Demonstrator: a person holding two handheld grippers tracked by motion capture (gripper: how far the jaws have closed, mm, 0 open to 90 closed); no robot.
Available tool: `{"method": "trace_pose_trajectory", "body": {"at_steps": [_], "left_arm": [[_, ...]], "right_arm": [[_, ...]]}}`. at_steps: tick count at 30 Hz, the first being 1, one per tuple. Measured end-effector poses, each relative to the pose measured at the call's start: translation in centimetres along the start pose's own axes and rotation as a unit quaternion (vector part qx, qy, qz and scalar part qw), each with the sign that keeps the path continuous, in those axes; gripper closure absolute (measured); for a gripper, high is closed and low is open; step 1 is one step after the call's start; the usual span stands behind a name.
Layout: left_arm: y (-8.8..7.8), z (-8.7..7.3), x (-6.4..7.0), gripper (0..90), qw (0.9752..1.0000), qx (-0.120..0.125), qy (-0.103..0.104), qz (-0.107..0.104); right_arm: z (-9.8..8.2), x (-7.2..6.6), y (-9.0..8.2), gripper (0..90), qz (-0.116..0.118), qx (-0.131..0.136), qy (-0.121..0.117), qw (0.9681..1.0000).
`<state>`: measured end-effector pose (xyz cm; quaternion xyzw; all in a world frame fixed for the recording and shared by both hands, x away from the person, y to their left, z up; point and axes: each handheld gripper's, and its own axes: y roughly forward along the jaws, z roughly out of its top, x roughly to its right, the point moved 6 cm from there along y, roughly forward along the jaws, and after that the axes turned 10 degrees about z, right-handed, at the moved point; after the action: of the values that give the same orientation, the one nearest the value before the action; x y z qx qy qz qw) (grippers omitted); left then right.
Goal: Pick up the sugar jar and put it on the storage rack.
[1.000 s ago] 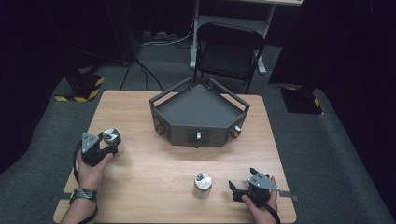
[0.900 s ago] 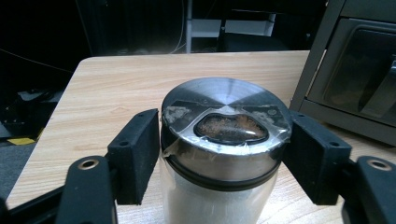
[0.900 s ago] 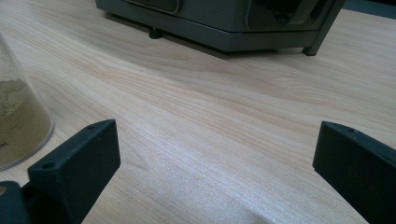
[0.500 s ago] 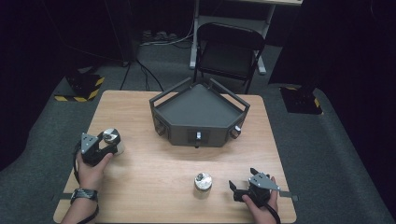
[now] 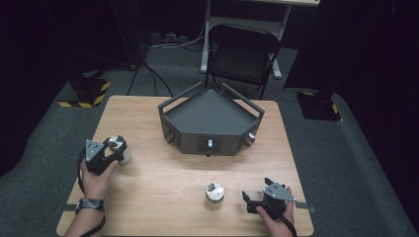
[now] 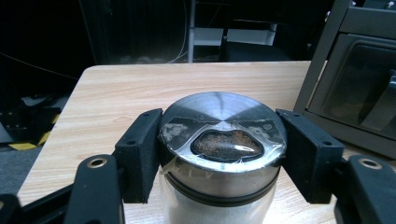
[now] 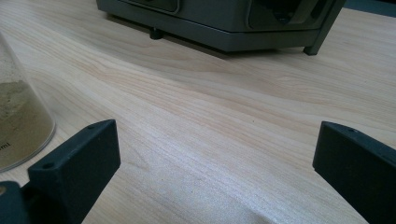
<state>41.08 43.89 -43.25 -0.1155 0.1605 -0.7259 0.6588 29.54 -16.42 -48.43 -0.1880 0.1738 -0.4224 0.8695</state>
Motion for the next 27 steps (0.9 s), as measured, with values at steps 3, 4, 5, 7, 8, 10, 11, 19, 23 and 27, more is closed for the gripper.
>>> {"method": "trace_pose_trajectory", "body": {"at_steps": [3,4,5,7,8,10,11,19,23,27], "left_arm": [[-0.3,0.0,0.3,35.2,0.9999,0.004,0.010,-0.002],[-0.4,0.0,0.4,35.2,0.9999,0.006,0.011,-0.004],[-0.6,0.1,0.5,35.2,0.9999,0.009,0.013,-0.006],[-0.9,0.3,0.8,35.2,0.9997,0.016,0.016,-0.013],[-0.9,0.3,0.8,35.2,0.9997,0.016,0.016,-0.013],[-1.4,0.8,1.3,35.2,0.9991,0.029,0.019,-0.025],[-1.4,0.8,1.3,35.2,0.9991,0.029,0.019,-0.025],[-2.8,2.6,3.2,35.2,0.9964,0.057,0.027,-0.056],[-3.2,3.2,3.8,35.2,0.9955,0.062,0.031,-0.065],[-3.5,3.7,4.6,35.1,0.9943,0.069,0.034,-0.075]], "right_arm": [[0.0,0.0,0.0,0.7,0.001,0.002,0.001,1.0000],[0.0,0.1,0.0,0.7,0.001,0.002,0.002,1.0000],[0.0,0.1,0.0,0.7,0.001,0.002,0.002,1.0000],[0.0,0.1,0.0,0.7,0.002,0.001,0.002,1.0000],[0.0,0.1,0.0,0.7,0.002,0.001,0.001,1.0000],[0.0,0.0,0.0,0.7,0.002,0.000,0.000,1.0000],[0.0,0.0,0.0,0.7,0.002,0.000,0.000,1.0000],[0.0,0.1,0.0,0.8,0.002,0.000,0.002,1.0000],[0.0,0.1,0.0,0.7,0.003,0.000,0.002,1.0000],[0.0,0.2,-0.1,0.7,0.005,0.001,0.005,1.0000]]}}
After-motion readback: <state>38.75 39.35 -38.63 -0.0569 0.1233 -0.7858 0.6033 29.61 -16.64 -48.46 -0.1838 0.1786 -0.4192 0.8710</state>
